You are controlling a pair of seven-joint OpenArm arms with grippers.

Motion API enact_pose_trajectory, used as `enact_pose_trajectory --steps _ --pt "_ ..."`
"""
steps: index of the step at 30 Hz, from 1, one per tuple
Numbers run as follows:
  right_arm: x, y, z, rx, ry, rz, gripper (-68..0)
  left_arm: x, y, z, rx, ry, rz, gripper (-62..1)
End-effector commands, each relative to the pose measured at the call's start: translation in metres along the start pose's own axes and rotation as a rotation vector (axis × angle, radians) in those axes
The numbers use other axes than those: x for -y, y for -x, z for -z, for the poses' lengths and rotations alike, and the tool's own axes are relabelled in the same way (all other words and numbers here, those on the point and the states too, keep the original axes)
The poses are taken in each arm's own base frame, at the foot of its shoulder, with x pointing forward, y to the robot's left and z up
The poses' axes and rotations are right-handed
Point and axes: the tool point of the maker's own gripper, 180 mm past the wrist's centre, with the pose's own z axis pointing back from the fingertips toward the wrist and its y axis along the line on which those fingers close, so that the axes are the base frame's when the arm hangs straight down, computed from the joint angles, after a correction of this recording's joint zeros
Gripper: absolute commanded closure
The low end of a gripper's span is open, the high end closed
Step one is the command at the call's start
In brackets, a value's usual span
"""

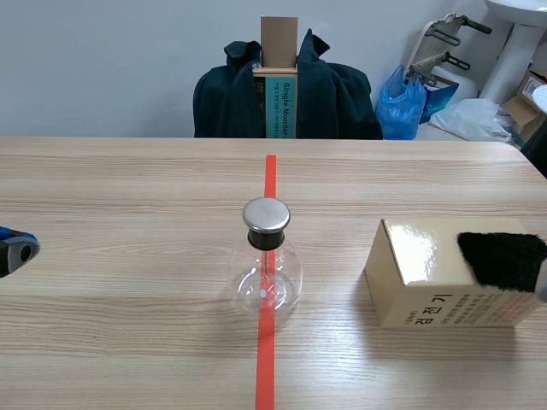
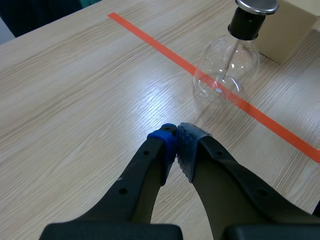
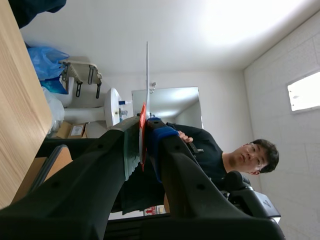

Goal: Do the electroscope experiment.
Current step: 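Bring the plate to the electroscope and point at the metal foil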

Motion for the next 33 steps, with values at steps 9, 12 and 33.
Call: enact_pose_trajectory --steps 9,12,33 --pt "0.056 -0.002 0.013 -0.025 0.19 0.036 -0.8 -0.008 -0.012 0.012 0.133 -0.009 0.047 -2.9" --pt "0.07 -0.01 0.016 -0.006 0.227 0.052 -0.9 -0.002 -0.001 0.026 0.134 0.014 0.07 -2.9" --pt "0.125 -0.014 0.042 0.028 0.449 0.119 -0.9 0.047 0.058 0.145 0.078 0.123 0.106 -2.9"
